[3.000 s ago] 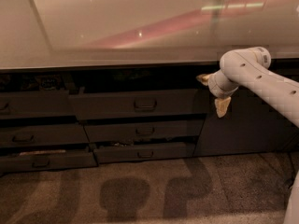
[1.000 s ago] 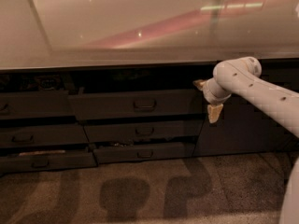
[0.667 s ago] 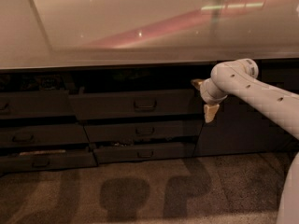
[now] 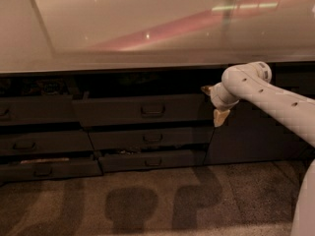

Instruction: Open top drawer

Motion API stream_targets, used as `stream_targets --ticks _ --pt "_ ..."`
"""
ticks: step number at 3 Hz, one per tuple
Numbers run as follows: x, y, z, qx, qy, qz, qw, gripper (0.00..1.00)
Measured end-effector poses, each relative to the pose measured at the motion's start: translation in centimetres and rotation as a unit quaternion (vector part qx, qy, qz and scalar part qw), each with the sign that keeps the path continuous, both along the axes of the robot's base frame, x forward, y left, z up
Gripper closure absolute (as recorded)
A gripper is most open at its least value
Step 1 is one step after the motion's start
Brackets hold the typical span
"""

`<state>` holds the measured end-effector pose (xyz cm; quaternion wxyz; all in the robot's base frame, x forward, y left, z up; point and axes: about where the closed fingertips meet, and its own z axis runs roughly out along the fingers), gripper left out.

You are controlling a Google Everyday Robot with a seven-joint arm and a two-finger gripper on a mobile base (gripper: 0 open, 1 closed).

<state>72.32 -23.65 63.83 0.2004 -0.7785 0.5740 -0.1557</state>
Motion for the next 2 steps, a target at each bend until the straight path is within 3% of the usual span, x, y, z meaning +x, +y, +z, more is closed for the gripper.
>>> stream_targets --ticks 2 --pt "0.0 0.0 0.0 0.0 0.0 0.0 1.0 0.49"
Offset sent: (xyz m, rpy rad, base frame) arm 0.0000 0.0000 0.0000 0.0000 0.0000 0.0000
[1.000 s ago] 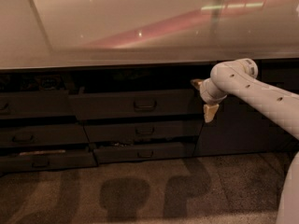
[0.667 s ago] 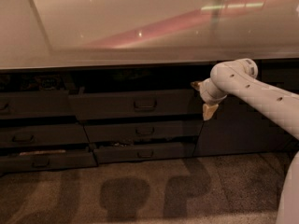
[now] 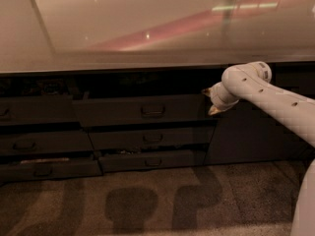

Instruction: Open top drawer

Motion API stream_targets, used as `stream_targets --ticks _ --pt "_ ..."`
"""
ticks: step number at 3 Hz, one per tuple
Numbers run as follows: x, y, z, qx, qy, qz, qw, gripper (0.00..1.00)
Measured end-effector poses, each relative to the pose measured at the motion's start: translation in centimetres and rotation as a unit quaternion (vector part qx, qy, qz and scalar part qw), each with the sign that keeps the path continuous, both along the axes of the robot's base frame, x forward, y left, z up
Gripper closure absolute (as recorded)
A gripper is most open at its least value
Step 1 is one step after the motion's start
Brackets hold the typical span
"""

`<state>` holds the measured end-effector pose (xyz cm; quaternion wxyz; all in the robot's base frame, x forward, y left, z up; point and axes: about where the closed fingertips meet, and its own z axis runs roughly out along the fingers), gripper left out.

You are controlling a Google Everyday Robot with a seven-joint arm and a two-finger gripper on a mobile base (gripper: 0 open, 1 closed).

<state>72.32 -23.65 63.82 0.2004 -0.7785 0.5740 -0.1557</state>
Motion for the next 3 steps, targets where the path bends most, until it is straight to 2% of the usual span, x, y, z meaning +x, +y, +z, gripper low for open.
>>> stream_targets --ticks 2,3 --pt "0.0 0.0 -0.01 0.0 0.0 0.0 1.0 0.97" --pt "0.0 0.0 -0.01 0.0 0.0 0.0 1.0 1.0"
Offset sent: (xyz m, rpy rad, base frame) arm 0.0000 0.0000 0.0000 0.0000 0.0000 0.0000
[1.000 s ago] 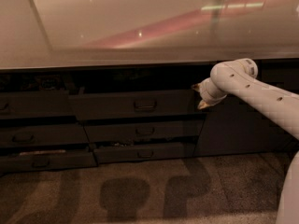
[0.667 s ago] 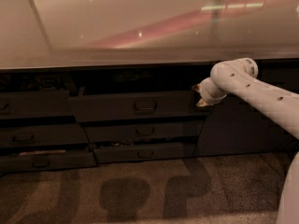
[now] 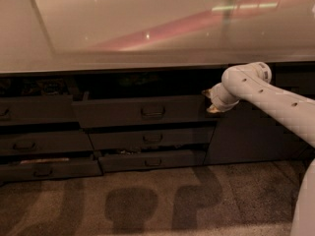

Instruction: Open top drawer

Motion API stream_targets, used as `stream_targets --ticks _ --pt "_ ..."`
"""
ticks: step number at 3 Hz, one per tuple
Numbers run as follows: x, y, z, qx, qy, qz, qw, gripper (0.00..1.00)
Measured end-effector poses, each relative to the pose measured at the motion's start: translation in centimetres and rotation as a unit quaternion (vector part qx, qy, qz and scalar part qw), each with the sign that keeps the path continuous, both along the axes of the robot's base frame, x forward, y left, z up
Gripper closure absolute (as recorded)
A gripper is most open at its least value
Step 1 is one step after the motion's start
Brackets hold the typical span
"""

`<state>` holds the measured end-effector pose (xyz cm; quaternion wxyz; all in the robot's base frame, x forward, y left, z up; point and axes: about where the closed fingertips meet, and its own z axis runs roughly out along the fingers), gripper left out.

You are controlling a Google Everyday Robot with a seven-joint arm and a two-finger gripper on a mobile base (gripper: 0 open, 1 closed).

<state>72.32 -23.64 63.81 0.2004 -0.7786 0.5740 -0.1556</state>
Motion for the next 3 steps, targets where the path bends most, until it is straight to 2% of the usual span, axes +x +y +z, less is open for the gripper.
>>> stream_targets --ticks 3 --pt "-1.6 -0.2 -1.1 -0.004 0.005 0.012 0.9999 1.0"
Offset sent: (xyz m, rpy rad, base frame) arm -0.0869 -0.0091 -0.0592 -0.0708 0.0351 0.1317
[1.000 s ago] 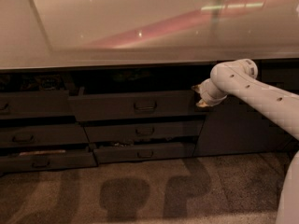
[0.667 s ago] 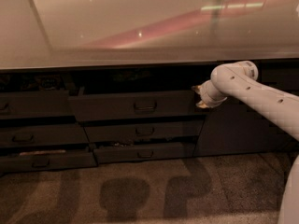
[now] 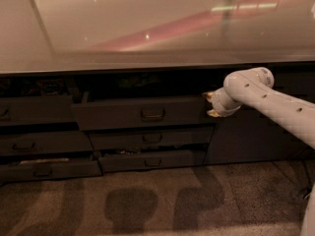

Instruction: Open top drawer

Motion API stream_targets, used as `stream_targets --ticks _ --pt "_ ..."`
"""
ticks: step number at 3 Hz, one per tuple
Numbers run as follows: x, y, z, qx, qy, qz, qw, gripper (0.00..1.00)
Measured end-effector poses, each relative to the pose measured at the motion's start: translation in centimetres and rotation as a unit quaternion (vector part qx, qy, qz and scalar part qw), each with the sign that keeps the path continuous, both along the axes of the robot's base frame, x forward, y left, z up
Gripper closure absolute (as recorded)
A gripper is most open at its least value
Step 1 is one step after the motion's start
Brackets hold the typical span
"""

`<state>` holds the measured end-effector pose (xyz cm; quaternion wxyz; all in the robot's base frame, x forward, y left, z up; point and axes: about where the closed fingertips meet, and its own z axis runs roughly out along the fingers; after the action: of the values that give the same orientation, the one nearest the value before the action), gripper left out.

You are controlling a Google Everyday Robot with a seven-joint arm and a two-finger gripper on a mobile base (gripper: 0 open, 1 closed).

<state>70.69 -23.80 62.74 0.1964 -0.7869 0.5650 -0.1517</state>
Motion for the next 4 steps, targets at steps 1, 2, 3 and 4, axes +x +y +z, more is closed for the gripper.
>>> stream_targets --ticks 1,2,3,4 --pt "0.0 0.0 0.3 0.0 0.0 0.0 1.0 1.0" --pt "-0.7 -0.1 0.1 -0.001 0.001 0.003 1.0 1.0" --pt "-0.7 -0.1 0.2 -0.001 0.001 0.003 1.0 1.0" --pt "-1.4 -0.2 0.0 -0.001 0.002 0.007 1.0 1.0"
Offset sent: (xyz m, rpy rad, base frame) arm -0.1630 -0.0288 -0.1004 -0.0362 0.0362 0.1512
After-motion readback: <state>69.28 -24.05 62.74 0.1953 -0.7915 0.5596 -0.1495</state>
